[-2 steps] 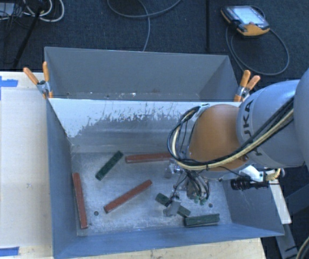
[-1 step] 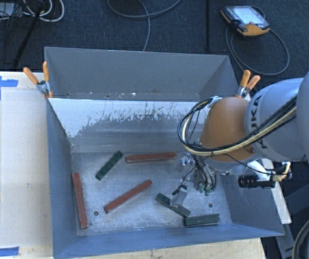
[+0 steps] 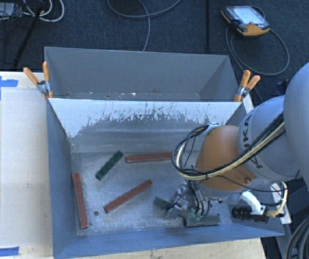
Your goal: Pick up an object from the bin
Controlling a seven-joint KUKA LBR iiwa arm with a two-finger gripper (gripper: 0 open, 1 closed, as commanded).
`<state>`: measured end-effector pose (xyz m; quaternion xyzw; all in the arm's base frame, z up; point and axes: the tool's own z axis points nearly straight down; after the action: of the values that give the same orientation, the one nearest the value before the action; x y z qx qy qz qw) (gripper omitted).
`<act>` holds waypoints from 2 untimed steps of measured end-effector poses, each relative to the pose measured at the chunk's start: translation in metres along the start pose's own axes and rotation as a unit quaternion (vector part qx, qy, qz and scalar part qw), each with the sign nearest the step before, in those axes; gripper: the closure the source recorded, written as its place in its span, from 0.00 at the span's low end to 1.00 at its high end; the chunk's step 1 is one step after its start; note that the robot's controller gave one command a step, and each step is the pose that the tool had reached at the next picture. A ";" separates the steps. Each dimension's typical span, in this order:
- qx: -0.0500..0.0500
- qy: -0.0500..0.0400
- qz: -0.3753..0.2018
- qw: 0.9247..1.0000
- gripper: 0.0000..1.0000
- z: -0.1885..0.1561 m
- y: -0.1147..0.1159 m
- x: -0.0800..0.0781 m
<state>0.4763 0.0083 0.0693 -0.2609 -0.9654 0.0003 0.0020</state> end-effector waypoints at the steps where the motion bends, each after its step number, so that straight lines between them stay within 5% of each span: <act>1: 0.000 0.000 0.000 1.000 1.00 0.000 0.000 0.000; 2: 0.000 -0.001 -0.014 1.000 1.00 -0.112 0.029 0.006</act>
Offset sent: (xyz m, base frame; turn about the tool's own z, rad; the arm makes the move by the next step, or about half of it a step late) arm 0.0094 0.0273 0.1127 -0.0247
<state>0.4856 0.0361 0.1811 -0.2474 -0.9689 0.0003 0.0005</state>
